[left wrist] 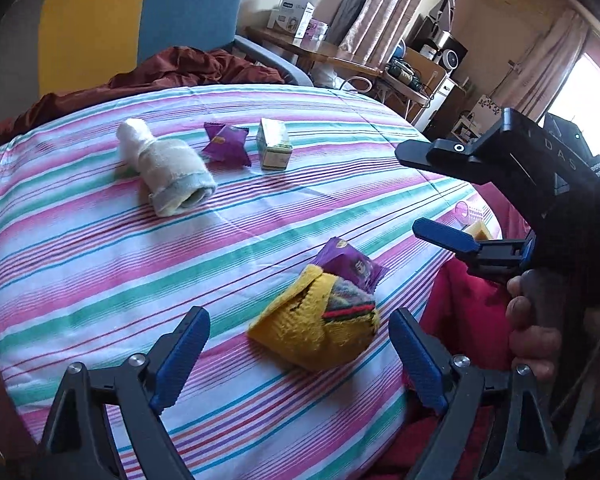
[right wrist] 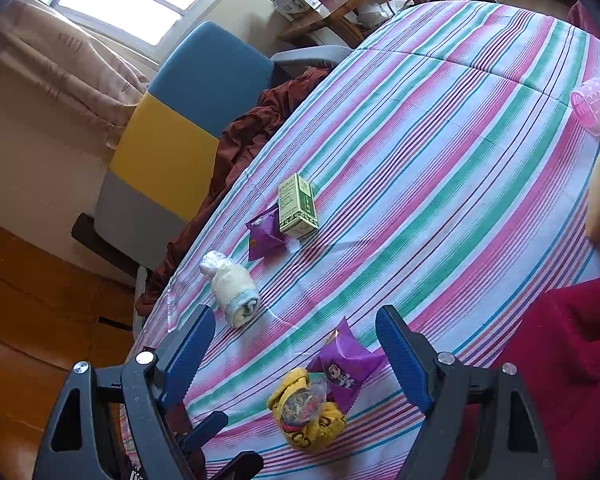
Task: Organize objects
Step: 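Move both tools toward the yellow knit bundle and purple packet, then grasp the yellow knit bundle with the left tool while the right tool grasps the purple packet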
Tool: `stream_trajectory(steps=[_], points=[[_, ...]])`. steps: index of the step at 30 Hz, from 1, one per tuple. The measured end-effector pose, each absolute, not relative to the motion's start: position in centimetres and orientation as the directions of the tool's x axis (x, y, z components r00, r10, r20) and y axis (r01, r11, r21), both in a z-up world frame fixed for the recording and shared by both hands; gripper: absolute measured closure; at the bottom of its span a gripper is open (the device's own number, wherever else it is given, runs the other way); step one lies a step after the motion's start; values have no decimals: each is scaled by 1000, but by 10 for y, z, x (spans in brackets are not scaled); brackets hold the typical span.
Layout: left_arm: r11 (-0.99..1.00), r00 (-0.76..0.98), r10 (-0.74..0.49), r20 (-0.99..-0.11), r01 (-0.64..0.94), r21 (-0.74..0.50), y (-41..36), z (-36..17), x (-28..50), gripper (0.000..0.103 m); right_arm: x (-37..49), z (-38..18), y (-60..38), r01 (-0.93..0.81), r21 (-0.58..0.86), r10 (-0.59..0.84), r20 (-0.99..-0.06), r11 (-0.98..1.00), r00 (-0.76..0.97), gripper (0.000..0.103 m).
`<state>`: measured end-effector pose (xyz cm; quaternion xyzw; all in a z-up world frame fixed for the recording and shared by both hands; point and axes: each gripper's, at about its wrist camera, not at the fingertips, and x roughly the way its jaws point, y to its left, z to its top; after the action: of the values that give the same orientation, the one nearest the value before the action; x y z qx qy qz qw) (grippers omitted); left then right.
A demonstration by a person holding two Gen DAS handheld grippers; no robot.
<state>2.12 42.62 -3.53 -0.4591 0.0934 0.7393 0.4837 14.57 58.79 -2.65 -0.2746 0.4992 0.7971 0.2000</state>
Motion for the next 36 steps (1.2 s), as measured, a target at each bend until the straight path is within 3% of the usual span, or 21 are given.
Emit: stream_trajectory(steps=[7,8,9,13,25,36], points=[[-466,-85,587,-805,-848,-250,468,-62,22,11,145,-27,589,-598,684,41,-643,-418,-765,19],[-462,-86,572,-816,-856,-233,471,-68,23,15,145,-28,589,-599,683,40,-645,-417,-763,19],[-453,-75,561,-824,-861,-230,472,-74,23,32,144,-28,589,-600,683,39,-646,-417,-762,19],[-421,-51,600,-798,-869,-260,455,-77,27,44,142,-29,590,-603,682,29,-652,-415,-757,19],[-519,-158,623,-766,-817,-254,354,-80,11,45,132,-35,590,-636,646,-8,-705,-421,-710,19],[-524,-171,648,-742,-807,-272,344,-83,12,45,105,-44,583,-679,535,-80,-811,-502,-579,19]])
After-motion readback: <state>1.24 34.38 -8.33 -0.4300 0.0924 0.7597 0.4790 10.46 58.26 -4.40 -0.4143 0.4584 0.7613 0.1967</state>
